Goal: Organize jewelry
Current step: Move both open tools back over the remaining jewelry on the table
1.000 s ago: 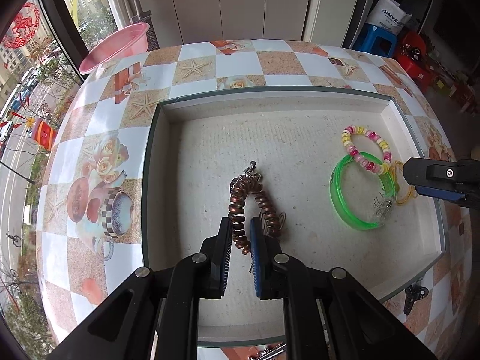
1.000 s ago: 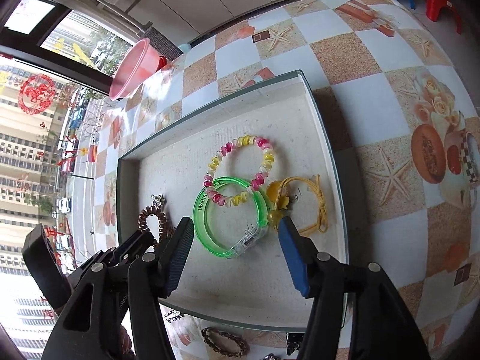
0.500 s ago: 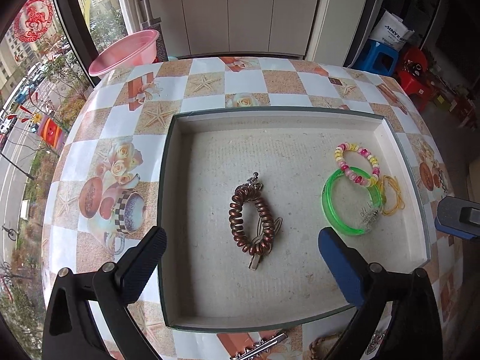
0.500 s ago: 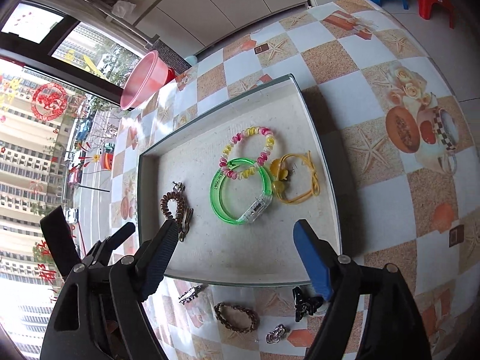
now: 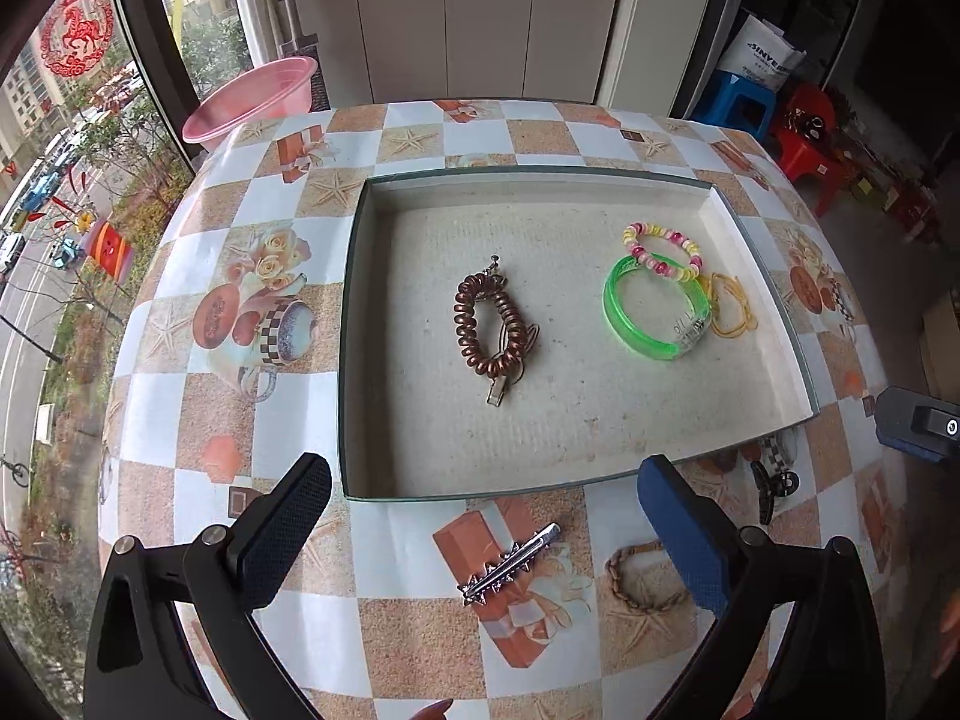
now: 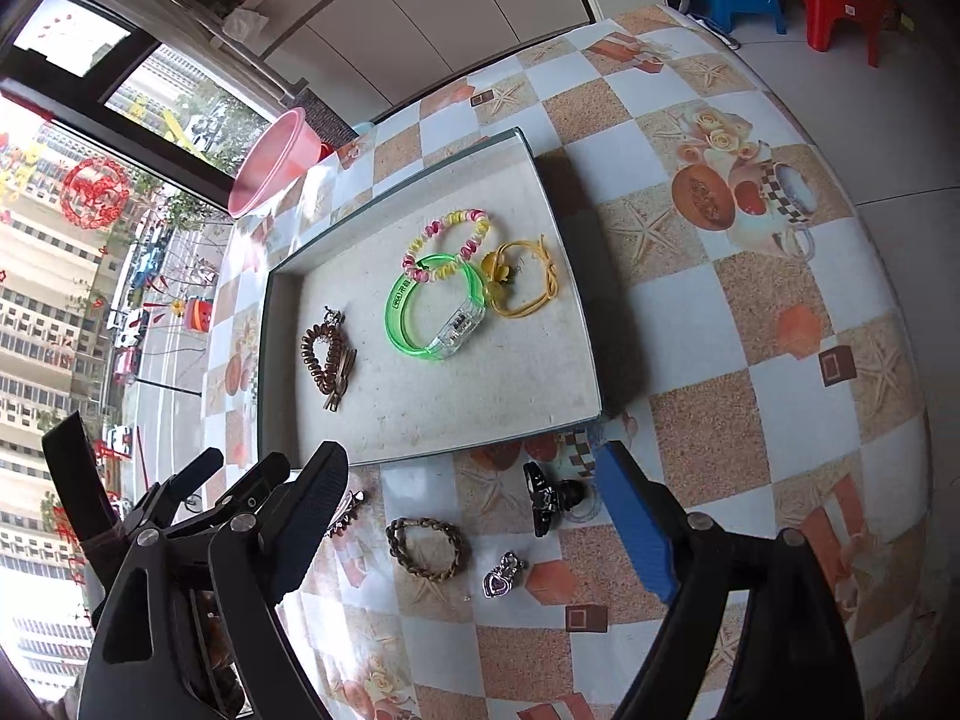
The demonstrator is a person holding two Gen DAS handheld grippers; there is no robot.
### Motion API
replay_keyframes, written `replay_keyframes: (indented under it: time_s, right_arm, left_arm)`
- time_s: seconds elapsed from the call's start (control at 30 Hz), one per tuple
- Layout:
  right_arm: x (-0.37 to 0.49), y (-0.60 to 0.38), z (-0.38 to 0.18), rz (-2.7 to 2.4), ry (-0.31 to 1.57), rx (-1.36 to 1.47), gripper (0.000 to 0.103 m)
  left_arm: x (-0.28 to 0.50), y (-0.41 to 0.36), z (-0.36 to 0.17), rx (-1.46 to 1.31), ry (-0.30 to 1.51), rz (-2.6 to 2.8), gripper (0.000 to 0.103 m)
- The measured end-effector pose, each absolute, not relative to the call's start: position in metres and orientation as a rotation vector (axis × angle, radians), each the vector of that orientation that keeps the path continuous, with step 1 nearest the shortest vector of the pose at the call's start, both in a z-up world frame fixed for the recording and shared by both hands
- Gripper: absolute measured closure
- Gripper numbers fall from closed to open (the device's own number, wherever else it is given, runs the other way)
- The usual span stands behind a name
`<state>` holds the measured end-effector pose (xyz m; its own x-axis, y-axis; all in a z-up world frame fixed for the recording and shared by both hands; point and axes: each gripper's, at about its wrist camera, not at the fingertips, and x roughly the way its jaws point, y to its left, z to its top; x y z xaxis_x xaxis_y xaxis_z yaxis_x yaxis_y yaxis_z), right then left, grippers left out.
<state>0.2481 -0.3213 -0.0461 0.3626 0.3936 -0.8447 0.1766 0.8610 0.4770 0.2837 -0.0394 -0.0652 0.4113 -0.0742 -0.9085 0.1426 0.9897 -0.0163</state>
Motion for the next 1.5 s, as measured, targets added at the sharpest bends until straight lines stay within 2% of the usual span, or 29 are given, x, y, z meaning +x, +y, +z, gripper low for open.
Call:
replay_keyframes:
  time_s: [0.57,0.93,1.5]
  right_arm:
    - [0.180,-0.310,-0.072,0.088,1.303,0.490,0.016]
    - [0.162,-0.304,-0.105,0.044,1.455,0.453,0.016]
    - [0.185,-0.276,-0.118,0.014,1.453,0.424,0.016]
  left_arm:
    - [0.220,-0.026,-0.094,0.185,1.220,-0.131,0.000]
    - [0.217,-0.016,-0.117,0.181,1.288,-0.163,0.000]
    - [0.243,-0.030,-0.124,0.215,1.208,-0.188,0.002]
